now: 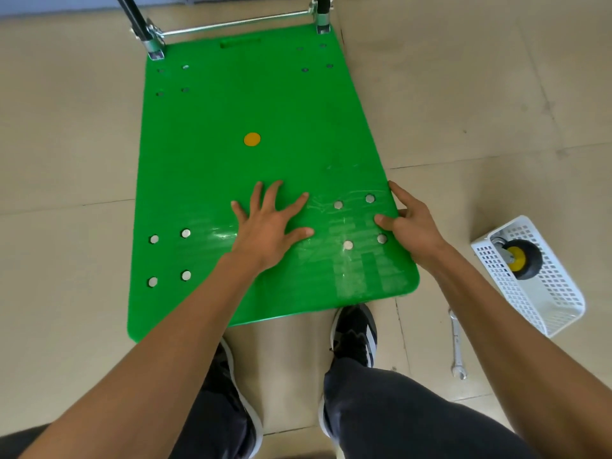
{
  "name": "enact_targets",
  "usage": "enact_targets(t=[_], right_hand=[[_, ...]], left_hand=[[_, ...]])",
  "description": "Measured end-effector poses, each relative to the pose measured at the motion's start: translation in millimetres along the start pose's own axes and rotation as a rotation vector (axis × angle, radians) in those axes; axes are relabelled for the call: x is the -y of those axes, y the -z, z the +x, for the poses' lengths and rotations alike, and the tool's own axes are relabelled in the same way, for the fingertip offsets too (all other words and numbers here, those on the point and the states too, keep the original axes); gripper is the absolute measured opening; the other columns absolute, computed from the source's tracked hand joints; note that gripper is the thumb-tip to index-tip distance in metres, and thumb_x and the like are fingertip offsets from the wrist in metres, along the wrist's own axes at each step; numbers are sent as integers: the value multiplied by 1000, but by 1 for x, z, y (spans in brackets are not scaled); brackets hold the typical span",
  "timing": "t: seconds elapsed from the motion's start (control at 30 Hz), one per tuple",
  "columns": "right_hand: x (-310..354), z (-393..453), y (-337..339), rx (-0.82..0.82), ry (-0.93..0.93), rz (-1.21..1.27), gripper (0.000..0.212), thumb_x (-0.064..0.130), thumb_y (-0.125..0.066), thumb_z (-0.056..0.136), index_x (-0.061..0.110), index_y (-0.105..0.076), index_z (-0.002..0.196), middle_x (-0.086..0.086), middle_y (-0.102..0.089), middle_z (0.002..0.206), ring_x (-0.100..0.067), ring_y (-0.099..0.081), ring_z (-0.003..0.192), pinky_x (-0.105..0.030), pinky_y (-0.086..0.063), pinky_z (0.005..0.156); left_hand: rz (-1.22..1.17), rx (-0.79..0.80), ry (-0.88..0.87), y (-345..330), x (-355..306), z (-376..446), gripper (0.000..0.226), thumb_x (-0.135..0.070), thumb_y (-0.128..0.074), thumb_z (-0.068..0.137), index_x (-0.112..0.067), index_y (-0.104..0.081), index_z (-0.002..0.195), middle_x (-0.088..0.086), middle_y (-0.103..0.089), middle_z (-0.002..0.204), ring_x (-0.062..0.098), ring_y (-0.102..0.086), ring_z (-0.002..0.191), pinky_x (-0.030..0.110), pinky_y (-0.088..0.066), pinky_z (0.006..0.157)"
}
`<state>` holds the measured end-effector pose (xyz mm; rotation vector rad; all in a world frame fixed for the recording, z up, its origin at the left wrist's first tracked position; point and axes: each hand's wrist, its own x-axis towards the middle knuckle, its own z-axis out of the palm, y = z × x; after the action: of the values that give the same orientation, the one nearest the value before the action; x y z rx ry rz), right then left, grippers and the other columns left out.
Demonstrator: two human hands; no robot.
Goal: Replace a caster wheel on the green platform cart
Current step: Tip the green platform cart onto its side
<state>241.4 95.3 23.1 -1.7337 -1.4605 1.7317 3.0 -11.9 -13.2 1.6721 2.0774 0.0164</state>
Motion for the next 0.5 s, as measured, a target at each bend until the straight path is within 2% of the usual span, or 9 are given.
enact_targets(t=[0.17, 0.3, 0.5], right_hand=[[16, -5, 1, -42, 9, 47, 69, -5, -63, 92, 32, -47, 148, -6, -75, 105, -19, -76, 82, -31, -62, 67], [22, -11, -1, -57, 41, 21, 68, -5, -64, 91, 36, -51, 144, -6, -72, 106, -20, -75, 83, -30, -62, 66], [31, -18, -14, -90, 90, 22, 68, -6, -66, 88, 33, -53, 143, 0, -70, 109, -20, -72, 94, -32, -62, 77]], left_hand=[[-58, -72, 13, -5, -2, -8, 71, -76, -17, 87, -51, -16, 154, 3, 3, 167, 35, 16, 151, 78, 2, 110], [-123, -117, 22, -16, 2, -11, 67, -74, -24, 90, -51, -18, 153, 2, 5, 167, 31, 21, 151, 77, 7, 110], [-277, -182, 13, -32, 19, -18, 66, -76, -27, 91, -53, -18, 153, -5, 12, 167, 24, 26, 150, 77, 10, 109]])
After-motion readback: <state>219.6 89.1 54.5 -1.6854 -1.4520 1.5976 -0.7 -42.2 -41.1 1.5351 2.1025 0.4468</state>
